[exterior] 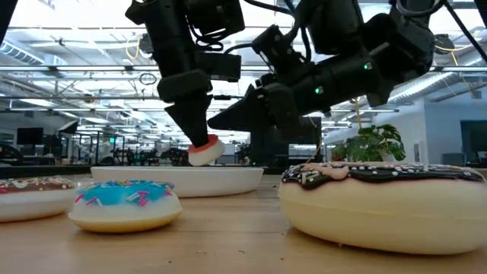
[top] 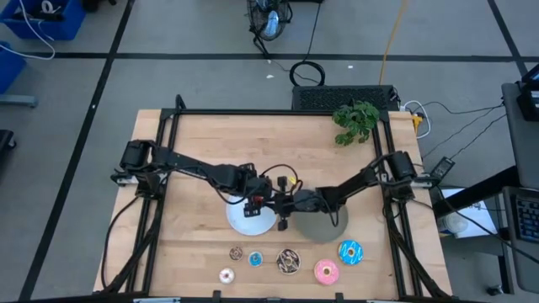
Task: Pick & Place donuts
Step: Put the small orange donut on the white plate, then put the small white donut on the white plate
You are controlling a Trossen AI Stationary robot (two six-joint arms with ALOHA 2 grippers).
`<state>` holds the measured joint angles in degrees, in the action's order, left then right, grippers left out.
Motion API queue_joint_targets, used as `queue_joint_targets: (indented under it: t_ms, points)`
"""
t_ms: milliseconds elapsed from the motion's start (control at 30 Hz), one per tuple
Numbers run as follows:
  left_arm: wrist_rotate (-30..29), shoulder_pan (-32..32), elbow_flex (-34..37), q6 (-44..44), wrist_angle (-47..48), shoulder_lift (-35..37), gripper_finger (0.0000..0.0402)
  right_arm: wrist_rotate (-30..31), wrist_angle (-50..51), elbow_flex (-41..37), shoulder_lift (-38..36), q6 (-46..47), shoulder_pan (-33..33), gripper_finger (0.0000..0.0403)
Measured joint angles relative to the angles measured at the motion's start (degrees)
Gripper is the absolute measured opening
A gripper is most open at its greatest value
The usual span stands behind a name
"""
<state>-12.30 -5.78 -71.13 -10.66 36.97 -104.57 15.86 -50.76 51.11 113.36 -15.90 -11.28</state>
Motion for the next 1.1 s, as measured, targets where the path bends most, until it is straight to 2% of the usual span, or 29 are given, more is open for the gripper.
queue_joint_targets:
  t_ms: [200, 867, 1100]
  points:
    - [0.5, 0.0, 0.1, 0.0, -0.7, -0.8, 0.0334, -5.4, 1.8, 0.0, 0.0, 2.4, 1.8, 0.0000]
    - [1.2, 0.0, 0.0, 1.1, -2.4, -0.9, 0.0349, -5.6, 5.0, 0.0, 0.0, 3.2, 2.3, 0.0000]
    - [1.7, 0.0, -3.2, 0.5, 1.6, -0.8, 0.0349, -5.6, 5.8, 0.0, -0.1, 3.2, 3.0, 0.0000]
